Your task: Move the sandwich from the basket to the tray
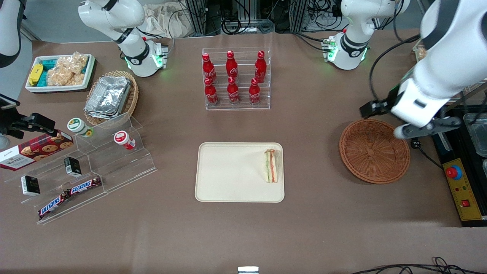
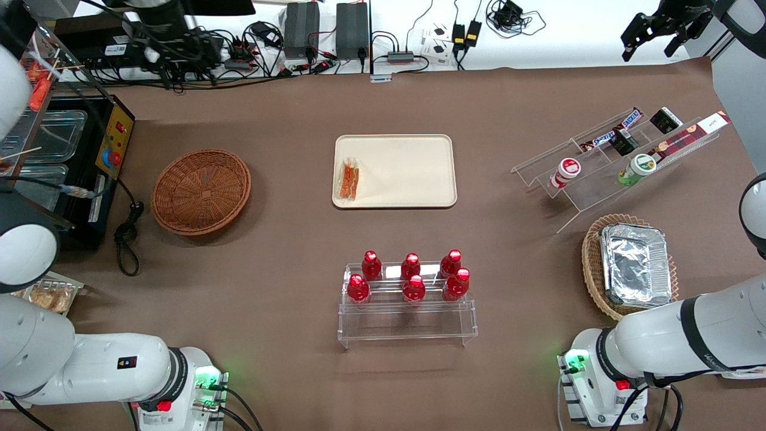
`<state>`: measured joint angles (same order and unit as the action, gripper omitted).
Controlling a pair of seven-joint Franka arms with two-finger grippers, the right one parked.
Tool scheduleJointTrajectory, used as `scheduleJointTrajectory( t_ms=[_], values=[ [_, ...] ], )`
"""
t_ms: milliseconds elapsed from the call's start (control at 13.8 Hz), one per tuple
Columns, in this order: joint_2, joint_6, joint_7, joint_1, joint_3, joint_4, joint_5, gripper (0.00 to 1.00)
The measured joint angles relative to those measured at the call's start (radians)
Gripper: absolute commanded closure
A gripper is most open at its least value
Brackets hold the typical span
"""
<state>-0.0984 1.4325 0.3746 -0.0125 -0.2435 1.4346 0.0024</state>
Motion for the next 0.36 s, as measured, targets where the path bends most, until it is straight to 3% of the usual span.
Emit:
scheduleJointTrajectory(
  t_ms=[361],
  values=[
    [0.082, -0.047, -0.066, 0.049, 0.102, 0.029, -0.010, 0.01]
  ],
)
